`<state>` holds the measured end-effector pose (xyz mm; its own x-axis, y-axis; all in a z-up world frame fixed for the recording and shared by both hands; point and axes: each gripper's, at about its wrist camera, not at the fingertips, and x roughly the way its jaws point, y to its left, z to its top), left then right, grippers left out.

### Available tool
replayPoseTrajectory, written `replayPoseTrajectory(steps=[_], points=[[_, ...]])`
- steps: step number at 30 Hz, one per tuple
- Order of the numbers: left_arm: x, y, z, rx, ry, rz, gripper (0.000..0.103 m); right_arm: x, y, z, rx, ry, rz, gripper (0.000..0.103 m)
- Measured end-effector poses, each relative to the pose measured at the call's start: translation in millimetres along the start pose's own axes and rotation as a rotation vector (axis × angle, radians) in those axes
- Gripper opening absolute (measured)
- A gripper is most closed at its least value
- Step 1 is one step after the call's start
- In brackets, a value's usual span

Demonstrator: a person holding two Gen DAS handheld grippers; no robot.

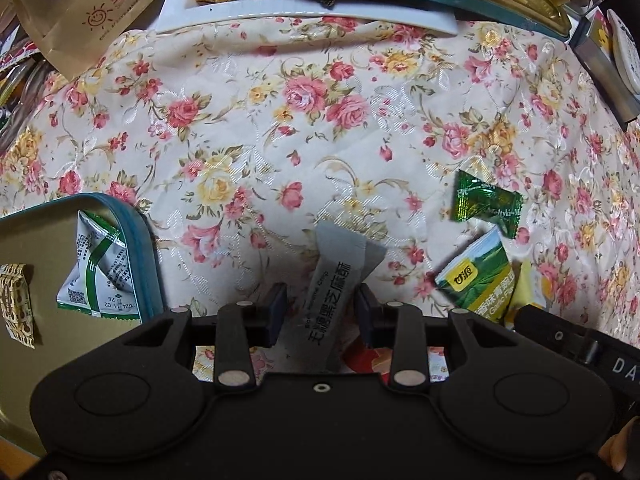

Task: Organize snacks
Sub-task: 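Grasp the white sesame-crisp packet with the left tool, then carry the white packet in the left tool to the tray while the right tool carries the silver packet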

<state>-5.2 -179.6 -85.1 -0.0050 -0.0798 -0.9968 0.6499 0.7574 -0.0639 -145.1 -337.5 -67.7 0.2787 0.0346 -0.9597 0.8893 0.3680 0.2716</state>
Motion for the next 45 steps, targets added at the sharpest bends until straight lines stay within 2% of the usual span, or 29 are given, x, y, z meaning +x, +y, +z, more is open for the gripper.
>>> replayPoseTrajectory(steps=[6,9,11,12,13,18,32,45], points=[[3,-6,-10,0.037,-0.008,-0.002,0.045,12,10,-6,-0.030,0.029,-0.010,0.058],[5,-11,-10,0.034,-0.004,-0.011,0.044,14,16,-10,-0.064,0.010,-0.020,0.057],[4,-18,-9,0.042,-0.005,-0.019,0.038,14,18,-10,-0.077,0.002,-0.024,0.057],[3,-19,-9,0.047,-0.001,-0.027,0.032,14,19,-11,-0.092,-0.005,-0.028,0.049],[1,-17,-10,0.048,-0.001,-0.032,0.031,15,22,-12,-0.117,-0.014,-0.037,0.045],[2,-19,-10,0.049,-0.015,-0.055,0.027,12,27,-14,-0.176,-0.079,-0.058,0.042],[-31,-36,1,0.028,-0.082,-0.151,0.026,-14,4,10,-0.053,-0.172,0.004,0.042],[-63,-38,-14,0.031,-0.108,-0.155,0.026,-40,-3,12,0.008,-0.209,0.047,0.042]])
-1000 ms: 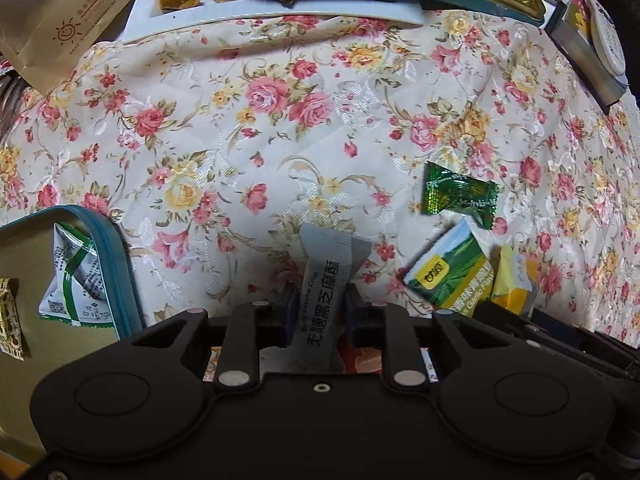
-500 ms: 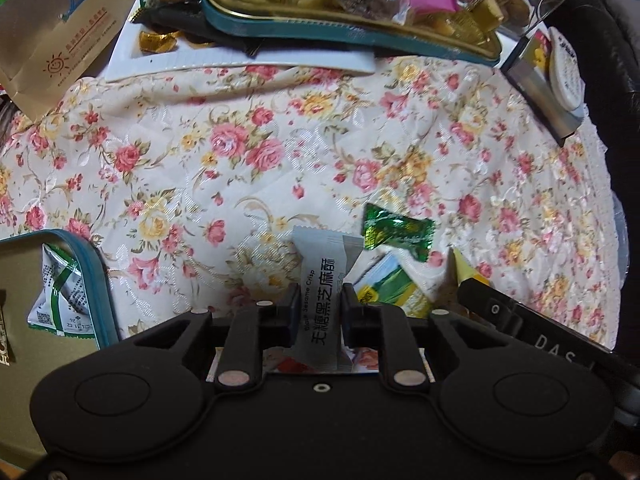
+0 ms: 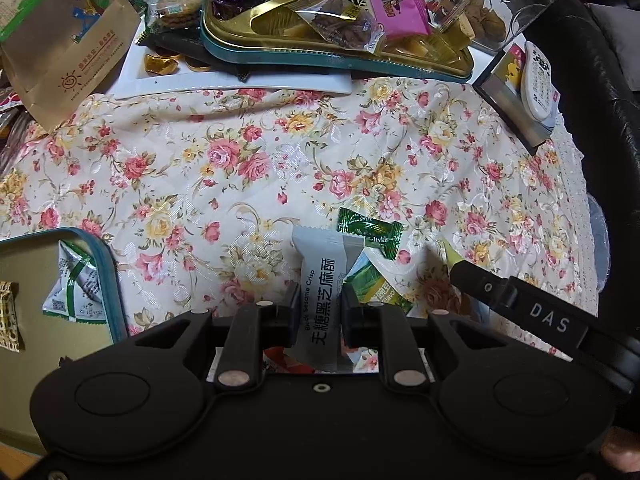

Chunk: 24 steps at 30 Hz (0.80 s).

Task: Organize snacks
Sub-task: 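Carry the white packet in the left tool to the tray while the right tool carries the silver packet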

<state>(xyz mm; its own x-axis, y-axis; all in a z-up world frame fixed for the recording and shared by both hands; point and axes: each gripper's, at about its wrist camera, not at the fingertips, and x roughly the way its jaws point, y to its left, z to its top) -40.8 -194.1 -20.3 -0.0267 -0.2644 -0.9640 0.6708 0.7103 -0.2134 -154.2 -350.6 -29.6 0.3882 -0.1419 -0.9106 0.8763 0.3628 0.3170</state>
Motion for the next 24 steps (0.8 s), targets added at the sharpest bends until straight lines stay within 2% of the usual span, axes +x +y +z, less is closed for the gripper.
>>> replayPoseTrajectory(steps=[9,24], points=[[-31,1,-14,-0.007,-0.039,0.014,0.026,-17,2,-2,0.031,-0.006,0.027,0.042],[-79,23,-41,-0.032,-0.082,0.027,0.026,-44,21,-17,0.006,-0.030,0.048,0.042]])
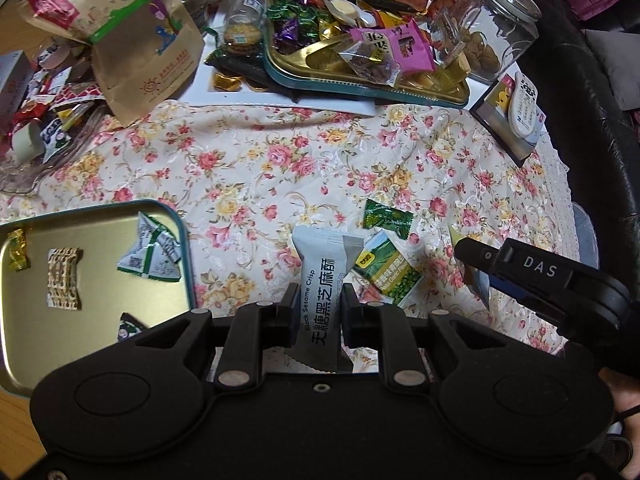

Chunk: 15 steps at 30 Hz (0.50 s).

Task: Organize snacks
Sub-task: 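Carry the white packet in the left tool to the tray while the right tool carries the silver packet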

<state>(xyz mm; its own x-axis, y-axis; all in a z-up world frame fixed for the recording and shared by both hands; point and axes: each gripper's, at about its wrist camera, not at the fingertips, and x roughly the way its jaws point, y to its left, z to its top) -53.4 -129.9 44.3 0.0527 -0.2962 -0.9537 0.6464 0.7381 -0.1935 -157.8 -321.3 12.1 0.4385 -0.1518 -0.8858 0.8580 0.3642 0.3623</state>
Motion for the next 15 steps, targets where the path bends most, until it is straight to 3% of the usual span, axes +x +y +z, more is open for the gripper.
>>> replayPoseTrajectory(steps=[15], points=[[-31,54,-15,-0.075,-0.036,0.031,0.026,-1,25,-10,-0.040,0.012,0.015,0.042]])
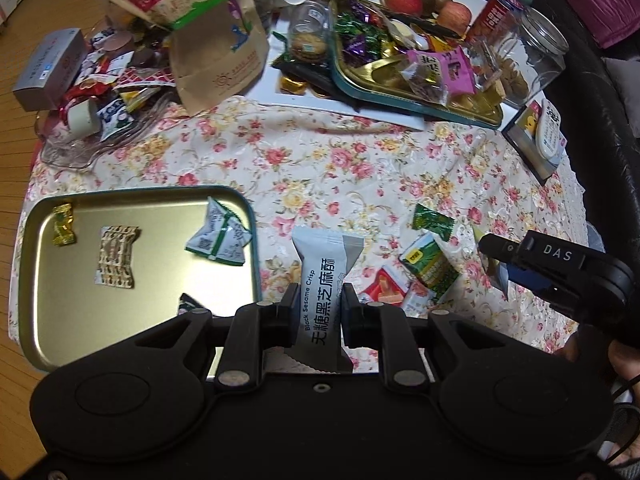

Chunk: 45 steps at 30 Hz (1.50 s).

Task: Organize snacks
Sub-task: 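Carry the white packet in the left tool to the tray while the right tool carries the silver packet, then open the left tool to drop the white packet on the tray while the right tool releases the silver packet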

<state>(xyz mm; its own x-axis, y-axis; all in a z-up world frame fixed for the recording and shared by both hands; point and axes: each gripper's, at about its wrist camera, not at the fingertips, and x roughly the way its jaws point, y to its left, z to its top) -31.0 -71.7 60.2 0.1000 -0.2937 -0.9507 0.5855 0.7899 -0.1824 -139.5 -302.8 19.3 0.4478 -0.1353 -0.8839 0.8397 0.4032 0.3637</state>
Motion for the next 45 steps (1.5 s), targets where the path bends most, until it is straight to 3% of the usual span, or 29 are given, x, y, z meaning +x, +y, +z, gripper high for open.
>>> replayPoseTrajectory(steps=[25,34,39,45], points=[[-8,124,-12,-0.235,-0.014,0.105,0.026,12,79,-32,-0.124,0.058,0.084,0.042],[-1,156,-15,-0.288,0.016,0.109,0.028,22,118,-57,-0.206,0.115,0.138,0.042],[5,177,-17,-0.337,0.047,0.063,0.029,22,137,-70,-0.248,0.146,0.174,0.042],[3,188,-17,-0.365,0.031,0.115,0.029,26,160,-86,-0.314,0.175,0.212,0.042]])
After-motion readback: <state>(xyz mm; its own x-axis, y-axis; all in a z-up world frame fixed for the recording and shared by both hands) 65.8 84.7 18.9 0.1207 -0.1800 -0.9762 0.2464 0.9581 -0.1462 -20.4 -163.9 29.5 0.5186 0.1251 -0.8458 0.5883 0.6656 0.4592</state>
